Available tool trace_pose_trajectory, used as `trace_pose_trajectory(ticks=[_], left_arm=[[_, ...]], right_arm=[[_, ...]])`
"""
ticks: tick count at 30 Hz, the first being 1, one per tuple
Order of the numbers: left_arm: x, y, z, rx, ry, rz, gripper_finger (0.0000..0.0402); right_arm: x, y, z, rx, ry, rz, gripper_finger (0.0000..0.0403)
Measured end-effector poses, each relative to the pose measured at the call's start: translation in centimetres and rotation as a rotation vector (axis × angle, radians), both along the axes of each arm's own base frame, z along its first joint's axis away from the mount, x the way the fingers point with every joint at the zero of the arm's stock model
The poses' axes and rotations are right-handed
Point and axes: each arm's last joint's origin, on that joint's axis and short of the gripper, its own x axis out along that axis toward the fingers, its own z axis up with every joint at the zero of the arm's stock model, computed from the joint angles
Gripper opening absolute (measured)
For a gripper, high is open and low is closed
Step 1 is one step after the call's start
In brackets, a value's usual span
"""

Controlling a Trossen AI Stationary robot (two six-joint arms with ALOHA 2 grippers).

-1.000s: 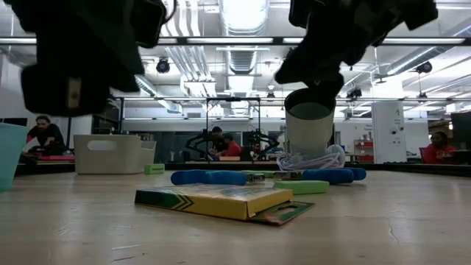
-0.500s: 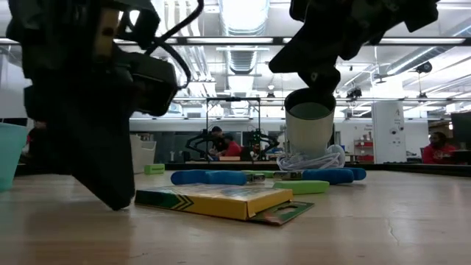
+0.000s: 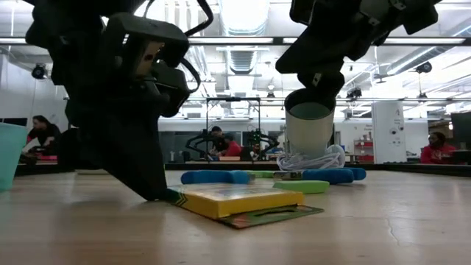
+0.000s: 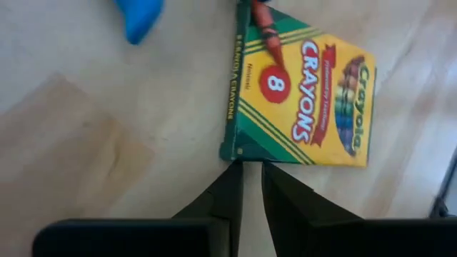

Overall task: Pick & Place School Supplies
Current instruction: Put the yellow crayon box into the green bin

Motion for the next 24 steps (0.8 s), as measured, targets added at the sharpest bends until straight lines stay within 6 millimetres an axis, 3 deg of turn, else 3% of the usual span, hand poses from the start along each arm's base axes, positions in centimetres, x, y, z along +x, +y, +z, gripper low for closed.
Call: trace_pose_trajectory(ticks=[12, 24], left_arm=[[0.1, 1.5, -0.2, 0.229, -0.057, 0.182, 0.0060], [-0.4, 1.0, 1.9, -0.029, -0.026, 0.114, 0.0060]], right_arm=[[0.7, 0.7, -2.3, 0.051, 0.087, 0.017, 0.0008], [3.0, 2.9, -5.4, 0.017, 0.137, 0.084, 0.0008]])
